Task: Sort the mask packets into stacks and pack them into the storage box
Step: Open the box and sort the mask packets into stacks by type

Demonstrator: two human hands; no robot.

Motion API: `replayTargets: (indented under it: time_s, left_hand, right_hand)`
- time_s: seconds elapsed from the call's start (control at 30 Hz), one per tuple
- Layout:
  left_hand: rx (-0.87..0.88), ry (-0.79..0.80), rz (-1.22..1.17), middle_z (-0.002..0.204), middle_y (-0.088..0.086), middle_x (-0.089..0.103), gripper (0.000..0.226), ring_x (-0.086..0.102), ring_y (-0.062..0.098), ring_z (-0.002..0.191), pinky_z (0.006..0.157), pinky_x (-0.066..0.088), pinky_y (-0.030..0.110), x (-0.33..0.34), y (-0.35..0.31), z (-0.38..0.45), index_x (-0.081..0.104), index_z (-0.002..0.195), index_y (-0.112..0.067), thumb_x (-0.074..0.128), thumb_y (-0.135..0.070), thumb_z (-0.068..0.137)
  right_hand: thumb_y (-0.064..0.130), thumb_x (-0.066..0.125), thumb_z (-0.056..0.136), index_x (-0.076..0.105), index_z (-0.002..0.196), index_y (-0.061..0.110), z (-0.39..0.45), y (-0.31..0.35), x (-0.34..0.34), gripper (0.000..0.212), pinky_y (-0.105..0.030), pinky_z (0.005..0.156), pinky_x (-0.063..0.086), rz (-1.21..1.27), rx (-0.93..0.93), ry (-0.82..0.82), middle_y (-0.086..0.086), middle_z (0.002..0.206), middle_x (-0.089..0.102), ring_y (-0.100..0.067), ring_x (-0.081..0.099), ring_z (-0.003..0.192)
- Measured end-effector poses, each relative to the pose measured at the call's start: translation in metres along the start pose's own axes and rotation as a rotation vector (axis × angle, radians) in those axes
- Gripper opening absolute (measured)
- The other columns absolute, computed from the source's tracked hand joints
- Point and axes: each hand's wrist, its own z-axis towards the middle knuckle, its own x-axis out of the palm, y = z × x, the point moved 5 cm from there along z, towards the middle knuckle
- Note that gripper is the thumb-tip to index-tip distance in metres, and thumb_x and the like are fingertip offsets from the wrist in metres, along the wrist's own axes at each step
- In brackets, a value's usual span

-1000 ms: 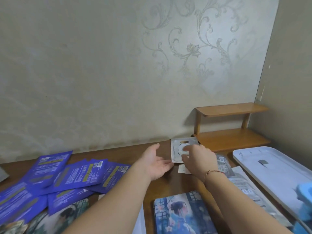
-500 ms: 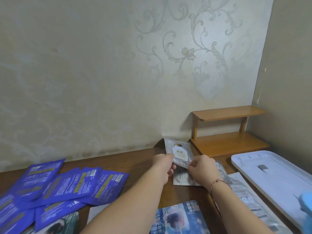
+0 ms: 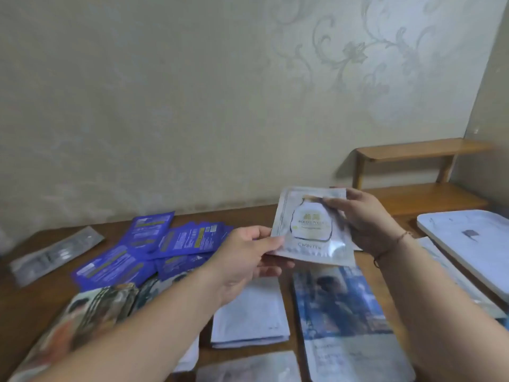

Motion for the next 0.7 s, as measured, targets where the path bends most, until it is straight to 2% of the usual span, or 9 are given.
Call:
replayTargets:
  time_s: [0.1, 0.17, 0.23, 0.37, 0.47, 0.53, 0.57, 0.63, 0.7]
  left_hand:
    - [0.153, -0.090, 0.219, 0.072, 0.009, 0.071, 0.035, 0.062, 0.018, 0.057, 0.053, 0.044, 0.025, -0.023, -0.001, -0.065, 0.050, 0.125, -0.019, 0.061, -0.007, 0.094]
    - [0.229, -0.101, 0.285, 0.063, 0.007, 0.068, 0.046, 0.059, 0.019, 0.056, 0.055, 0.044, 0.026, -0.035, 0.007, -0.117, 0.048, 0.130, -0.029, 0.062, -0.007, 0.092]
    - [0.257, -0.070, 0.361, 0.060, 0.007, 0.067, 0.038, 0.059, 0.019, 0.057, 0.059, 0.047, 0.025, -0.043, 0.020, -0.173, 0.060, 0.121, -0.035, 0.068, -0.013, 0.090]
    - [0.105, -0.022, 0.481, 0.060, -0.001, 0.069, 0.017, 0.059, 0.002, 0.061, 0.065, 0.043, 0.015, -0.045, 0.058, -0.245, 0.074, 0.094, -0.041, 0.071, -0.033, 0.080]
    - [0.034, -0.028, 0.515, 0.067, -0.005, 0.070, 0.022, 0.062, 0.002, 0.066, 0.072, 0.043, 0.016, -0.041, 0.083, -0.265, 0.073, 0.096, -0.045, 0.069, -0.049, 0.074]
    - [0.029, -0.085, 0.593, 0.072, -0.008, 0.068, 0.026, 0.059, 0.001, 0.068, 0.073, 0.043, 0.017, -0.042, 0.094, -0.269, 0.070, 0.098, -0.052, 0.067, -0.057, 0.072]
    - [0.034, -0.104, 0.634, 0.073, -0.008, 0.066, 0.022, 0.056, -0.001, 0.065, 0.070, 0.041, 0.015, -0.041, 0.096, -0.270, 0.068, 0.097, -0.054, 0.068, -0.055, 0.076]
    - [0.056, -0.119, 0.678, 0.068, -0.013, 0.061, 0.016, 0.050, -0.002, 0.060, 0.064, 0.035, 0.009, -0.038, 0.096, -0.273, 0.066, 0.095, -0.056, 0.070, -0.049, 0.082]
    - [0.138, -0.125, 0.708, 0.065, -0.018, 0.055, 0.017, 0.050, -0.002, 0.061, 0.061, 0.035, 0.007, -0.036, 0.092, -0.277, 0.062, 0.096, -0.057, 0.069, -0.046, 0.084]
  right_hand:
    - [-0.004, 0.063, 0.087, 0.055, 0.123, 0.004, -0.041, 0.000, 0.034, 0.038, -0.031, 0.070, 0.060, -0.111, -0.032, 0.057, -0.021, 0.103, 0.069, -0.025, 0.070, 0.083]
    - [0.001, 0.068, 0.084, 0.057, 0.125, 0.017, -0.081, -0.008, 0.052, 0.045, -0.025, 0.060, 0.057, -0.296, -0.062, 0.093, -0.014, 0.100, 0.069, -0.021, 0.068, 0.079]
    - [0.009, 0.074, 0.080, 0.065, 0.116, 0.023, -0.123, -0.020, 0.061, 0.040, -0.025, 0.053, 0.048, -0.520, -0.104, 0.132, -0.008, 0.092, 0.068, -0.019, 0.062, 0.073]
    - [0.014, 0.081, 0.073, 0.070, 0.098, 0.023, -0.184, -0.057, 0.068, 0.029, -0.022, 0.041, 0.038, -0.591, -0.010, 0.285, -0.005, 0.071, 0.070, -0.016, 0.056, 0.055]
    - [0.015, 0.082, 0.072, 0.070, 0.095, 0.024, -0.200, -0.066, 0.064, 0.028, -0.020, 0.045, 0.042, -0.740, -0.031, 0.314, 0.008, 0.057, 0.066, -0.006, 0.056, 0.049]
    - [0.017, 0.083, 0.072, 0.070, 0.095, 0.026, -0.205, -0.065, 0.065, 0.028, -0.012, 0.048, 0.041, -0.864, -0.115, 0.317, 0.016, 0.055, 0.065, 0.002, 0.057, 0.049]
    - [0.021, 0.083, 0.071, 0.070, 0.096, 0.028, -0.206, -0.066, 0.065, 0.028, -0.011, 0.052, 0.043, -0.938, -0.153, 0.314, 0.018, 0.060, 0.066, 0.003, 0.060, 0.056]
    - [0.031, 0.083, 0.070, 0.071, 0.097, 0.033, -0.206, -0.068, 0.066, 0.030, -0.018, 0.068, 0.050, -1.080, -0.212, 0.311, 0.014, 0.080, 0.070, 0.000, 0.064, 0.073]
    - [0.037, 0.082, 0.069, 0.070, 0.098, 0.035, -0.204, -0.071, 0.063, 0.032, -0.017, 0.069, 0.049, -1.173, -0.259, 0.311, 0.011, 0.090, 0.069, 0.003, 0.060, 0.071]
